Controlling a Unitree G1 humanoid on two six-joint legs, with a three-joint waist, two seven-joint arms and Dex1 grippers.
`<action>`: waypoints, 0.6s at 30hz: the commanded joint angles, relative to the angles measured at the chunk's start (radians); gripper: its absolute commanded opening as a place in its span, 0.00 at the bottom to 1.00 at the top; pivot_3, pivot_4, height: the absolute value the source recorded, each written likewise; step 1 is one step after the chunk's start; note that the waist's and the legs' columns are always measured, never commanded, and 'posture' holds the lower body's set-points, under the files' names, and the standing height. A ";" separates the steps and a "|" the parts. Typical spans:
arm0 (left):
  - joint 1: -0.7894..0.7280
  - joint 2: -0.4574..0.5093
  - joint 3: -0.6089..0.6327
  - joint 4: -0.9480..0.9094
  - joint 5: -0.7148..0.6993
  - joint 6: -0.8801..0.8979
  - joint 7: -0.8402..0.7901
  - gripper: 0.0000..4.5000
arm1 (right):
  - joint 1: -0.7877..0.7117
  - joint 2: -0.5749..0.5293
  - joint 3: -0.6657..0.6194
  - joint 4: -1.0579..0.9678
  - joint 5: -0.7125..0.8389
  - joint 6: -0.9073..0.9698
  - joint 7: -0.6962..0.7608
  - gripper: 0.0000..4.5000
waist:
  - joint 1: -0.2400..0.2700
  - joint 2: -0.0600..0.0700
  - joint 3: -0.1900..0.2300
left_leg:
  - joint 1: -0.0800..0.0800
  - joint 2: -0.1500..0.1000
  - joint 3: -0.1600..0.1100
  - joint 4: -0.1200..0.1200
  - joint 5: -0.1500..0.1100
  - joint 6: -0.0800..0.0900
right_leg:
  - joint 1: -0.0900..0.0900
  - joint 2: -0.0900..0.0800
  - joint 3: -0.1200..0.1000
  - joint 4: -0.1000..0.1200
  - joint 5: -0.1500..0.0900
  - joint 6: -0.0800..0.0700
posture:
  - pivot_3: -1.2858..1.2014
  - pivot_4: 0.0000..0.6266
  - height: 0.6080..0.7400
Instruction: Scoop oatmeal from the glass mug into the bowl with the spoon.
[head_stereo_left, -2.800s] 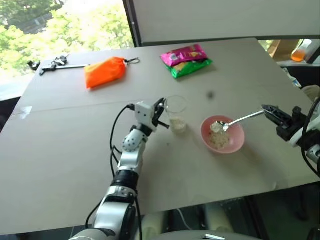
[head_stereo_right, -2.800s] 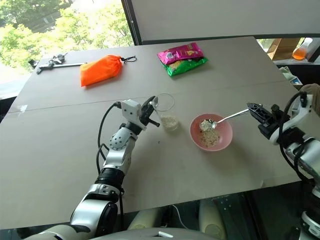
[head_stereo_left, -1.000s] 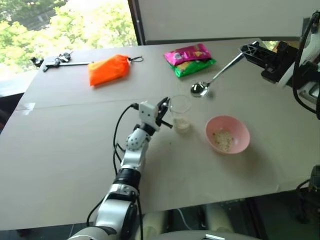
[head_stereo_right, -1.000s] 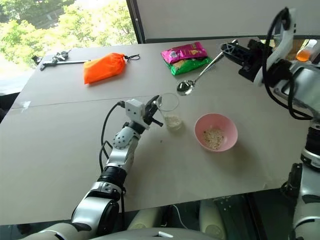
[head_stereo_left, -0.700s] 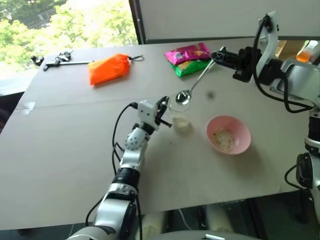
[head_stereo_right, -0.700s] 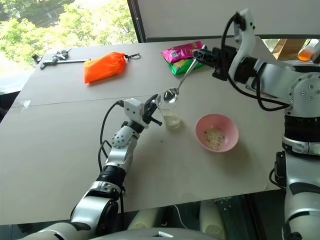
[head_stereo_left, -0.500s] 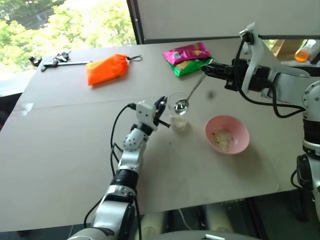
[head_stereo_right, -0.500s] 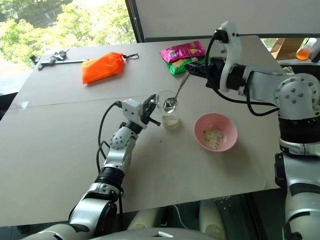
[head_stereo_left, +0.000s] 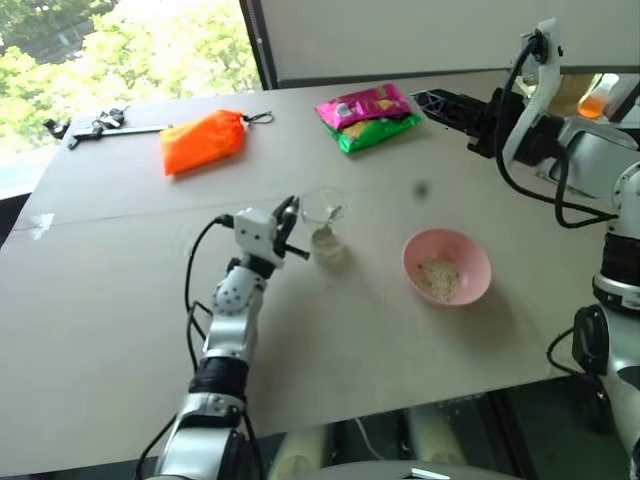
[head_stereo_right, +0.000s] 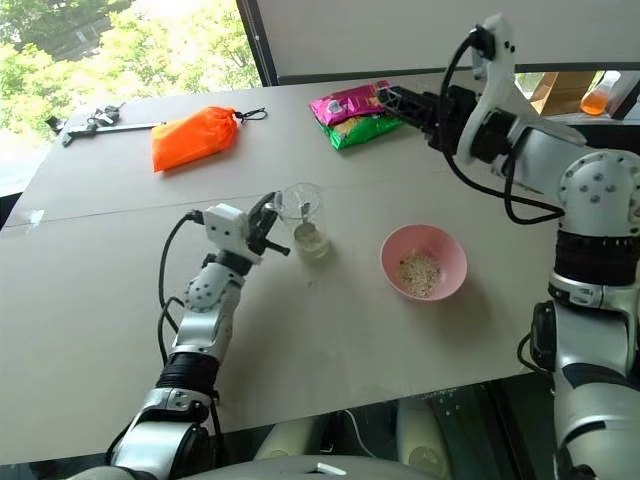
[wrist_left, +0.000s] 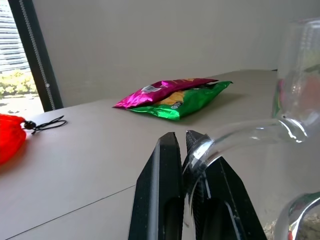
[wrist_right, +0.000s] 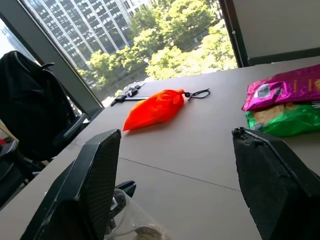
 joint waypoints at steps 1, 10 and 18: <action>0.066 0.066 0.062 -0.057 -0.023 0.077 -0.009 0.00 | 0.047 -0.018 -0.053 -0.020 -0.045 -0.011 -0.002 0.80 | 0.001 0.000 0.000 | 0.000 0.000 0.000 0.000 0.000 0.000 | 0.000 0.000 0.000 0.000 0.000 0.000 | 0.52 0.24 1.00; 0.111 0.092 0.087 -0.099 -0.017 0.108 0.012 0.54 | 0.152 -0.035 -0.101 -0.049 -0.102 0.004 0.019 0.81 | 0.007 0.000 0.000 | 0.000 0.000 0.001 0.000 0.000 0.000 | 0.000 0.000 0.000 0.000 0.000 0.000 | 0.52 0.24 1.00; 0.131 0.078 0.088 -0.117 -0.003 0.093 0.019 0.54 | 0.170 -0.038 -0.129 -0.053 -0.112 0.014 0.018 0.81 | 0.008 0.000 0.000 | 0.000 0.000 0.001 0.000 0.000 0.000 | 0.000 -0.001 0.000 0.000 0.000 0.000 | 0.52 0.24 1.00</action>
